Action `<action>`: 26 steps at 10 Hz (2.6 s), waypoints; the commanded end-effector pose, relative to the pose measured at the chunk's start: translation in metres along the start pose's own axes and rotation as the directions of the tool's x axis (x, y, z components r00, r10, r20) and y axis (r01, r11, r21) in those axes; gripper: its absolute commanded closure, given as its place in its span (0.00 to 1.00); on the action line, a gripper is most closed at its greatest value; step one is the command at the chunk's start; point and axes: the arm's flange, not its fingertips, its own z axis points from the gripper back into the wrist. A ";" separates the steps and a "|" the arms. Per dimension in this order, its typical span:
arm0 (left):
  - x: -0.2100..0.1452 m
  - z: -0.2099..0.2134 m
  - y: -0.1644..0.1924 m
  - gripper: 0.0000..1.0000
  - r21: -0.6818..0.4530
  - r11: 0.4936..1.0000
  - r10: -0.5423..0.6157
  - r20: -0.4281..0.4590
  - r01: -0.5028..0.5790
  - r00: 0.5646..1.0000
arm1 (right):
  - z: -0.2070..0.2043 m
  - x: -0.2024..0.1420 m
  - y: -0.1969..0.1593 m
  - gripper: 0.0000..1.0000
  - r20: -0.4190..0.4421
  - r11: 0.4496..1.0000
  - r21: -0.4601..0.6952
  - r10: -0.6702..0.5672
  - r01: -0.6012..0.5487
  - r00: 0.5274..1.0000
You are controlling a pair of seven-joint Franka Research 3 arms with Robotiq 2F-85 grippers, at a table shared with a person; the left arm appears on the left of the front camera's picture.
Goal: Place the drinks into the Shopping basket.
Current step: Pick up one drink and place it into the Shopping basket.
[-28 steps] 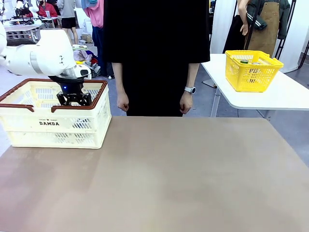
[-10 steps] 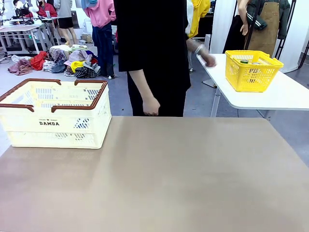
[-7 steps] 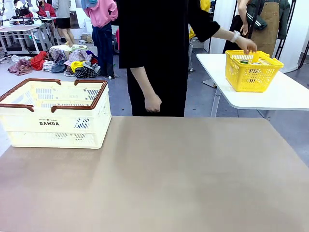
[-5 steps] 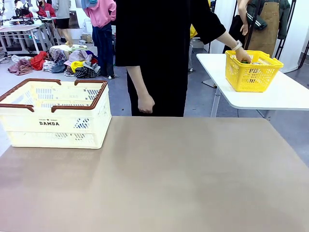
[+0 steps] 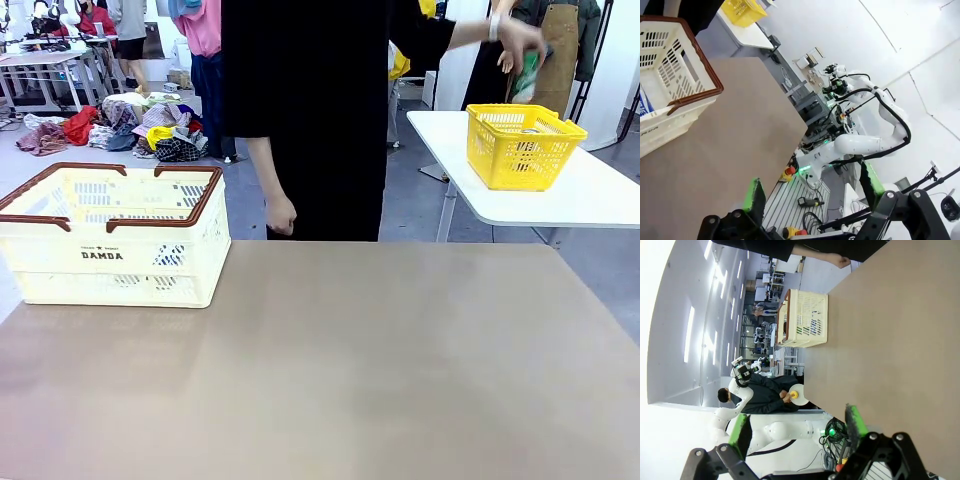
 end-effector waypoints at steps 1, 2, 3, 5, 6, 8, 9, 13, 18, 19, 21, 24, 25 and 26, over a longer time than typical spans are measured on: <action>-0.003 -0.002 0.003 0.00 -0.005 1.000 -0.015 0.003 0.015 1.000 | -0.001 0.002 0.003 0.00 0.009 1.000 0.020 0.015 -0.015 1.000; -0.003 -0.002 0.003 0.00 -0.005 1.000 -0.015 0.003 0.015 1.000 | -0.001 0.002 0.003 0.00 0.009 1.000 0.020 0.015 -0.015 1.000; -0.003 -0.002 0.003 0.00 -0.005 1.000 -0.015 0.003 0.015 1.000 | -0.001 0.002 0.003 0.00 0.009 1.000 0.020 0.015 -0.015 1.000; -0.003 -0.002 0.003 0.00 -0.005 1.000 -0.015 0.003 0.015 1.000 | -0.001 0.002 0.003 0.00 0.009 1.000 0.020 0.015 -0.015 1.000; -0.003 -0.002 0.003 0.00 -0.005 1.000 -0.015 0.003 0.015 1.000 | -0.001 0.002 0.003 0.00 0.009 1.000 0.020 0.015 -0.015 1.000; -0.003 -0.002 0.003 0.00 -0.005 1.000 -0.015 0.003 0.015 1.000 | -0.001 0.002 0.003 0.00 0.009 1.000 0.020 0.015 -0.015 1.000; -0.003 -0.002 0.003 0.00 -0.005 1.000 -0.015 0.003 0.015 1.000 | -0.001 0.002 0.003 0.00 0.009 1.000 0.020 0.015 -0.015 1.000; -0.003 -0.002 0.003 0.00 -0.005 1.000 -0.015 0.003 0.015 1.000 | -0.001 0.002 0.003 0.00 0.009 1.000 0.020 0.015 -0.015 1.000; -0.003 -0.002 0.003 0.00 -0.005 1.000 -0.015 0.003 0.015 1.000 | -0.001 0.002 0.003 0.00 0.009 1.000 0.020 0.015 -0.015 1.000; 0.000 -0.001 0.002 0.00 0.000 1.000 0.006 -0.001 -0.006 1.000 | -0.001 0.002 0.003 0.00 0.009 1.000 0.020 0.015 -0.015 1.000; 0.010 -0.025 -0.034 0.00 0.094 0.995 0.041 -0.022 -0.038 0.999 | -0.001 0.002 0.003 0.00 0.009 1.000 0.020 0.015 -0.015 1.000; -0.002 -0.115 -0.087 0.00 0.171 0.983 -0.027 -0.220 0.066 0.975 | -0.001 0.002 0.003 0.00 0.009 1.000 0.020 0.015 -0.015 1.000; -0.015 -0.155 -0.099 0.00 0.198 0.970 -0.075 -0.313 0.142 0.947 | -0.001 0.002 0.003 0.00 0.009 1.000 0.020 0.015 -0.015 1.000; -0.020 -0.177 -0.099 0.00 0.192 0.969 -0.078 -0.369 0.158 0.926 | -0.001 0.002 0.003 0.00 0.009 1.000 0.020 0.015 -0.015 1.000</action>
